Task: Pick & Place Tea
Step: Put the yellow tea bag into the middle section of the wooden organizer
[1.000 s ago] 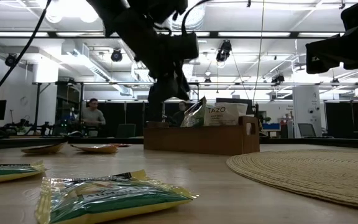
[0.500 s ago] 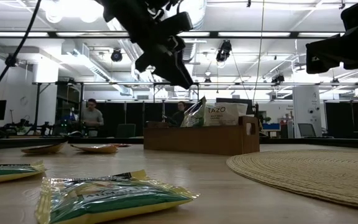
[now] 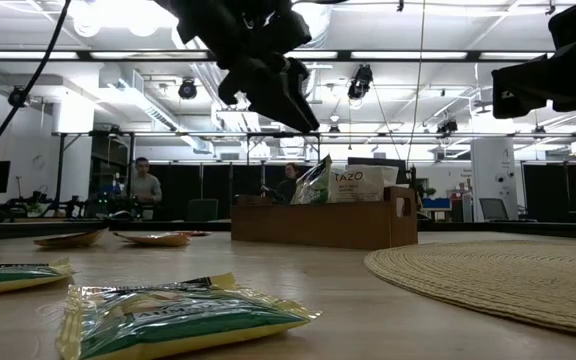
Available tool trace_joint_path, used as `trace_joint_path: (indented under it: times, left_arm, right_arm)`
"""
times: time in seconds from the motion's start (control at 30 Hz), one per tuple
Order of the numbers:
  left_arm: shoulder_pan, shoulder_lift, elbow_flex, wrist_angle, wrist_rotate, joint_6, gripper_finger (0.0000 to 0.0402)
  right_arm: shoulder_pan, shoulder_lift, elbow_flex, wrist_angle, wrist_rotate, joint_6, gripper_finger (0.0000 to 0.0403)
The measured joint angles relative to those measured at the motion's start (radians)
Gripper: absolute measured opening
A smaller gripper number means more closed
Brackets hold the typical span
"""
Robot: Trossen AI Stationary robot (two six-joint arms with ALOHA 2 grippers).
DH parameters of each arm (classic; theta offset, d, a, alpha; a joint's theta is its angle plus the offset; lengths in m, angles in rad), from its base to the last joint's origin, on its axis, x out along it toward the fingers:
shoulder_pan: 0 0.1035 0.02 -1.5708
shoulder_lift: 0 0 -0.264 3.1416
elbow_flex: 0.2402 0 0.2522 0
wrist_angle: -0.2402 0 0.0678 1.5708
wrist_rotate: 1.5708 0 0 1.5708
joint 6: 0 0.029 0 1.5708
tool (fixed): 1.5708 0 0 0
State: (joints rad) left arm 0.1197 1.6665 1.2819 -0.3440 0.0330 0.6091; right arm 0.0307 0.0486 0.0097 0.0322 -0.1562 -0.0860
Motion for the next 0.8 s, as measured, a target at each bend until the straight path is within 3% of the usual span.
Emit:
trace_joint_path:
  times: [0.57, 0.8]
  left_arm:
    - [0.049, 0.067, 0.028, 0.003, 0.141, 0.056, 0.0138]
    - [0.055, 0.109, 0.046, 0.009, 0.137, 0.096, 0.0138]
  right_arm:
    - [0.0, 0.0, 0.0, 0.0, 0.0, 0.0, 0.0008]
    - [0.0, -0.001, 0.0, 0.0, 0.0, 0.0, 0.0008]
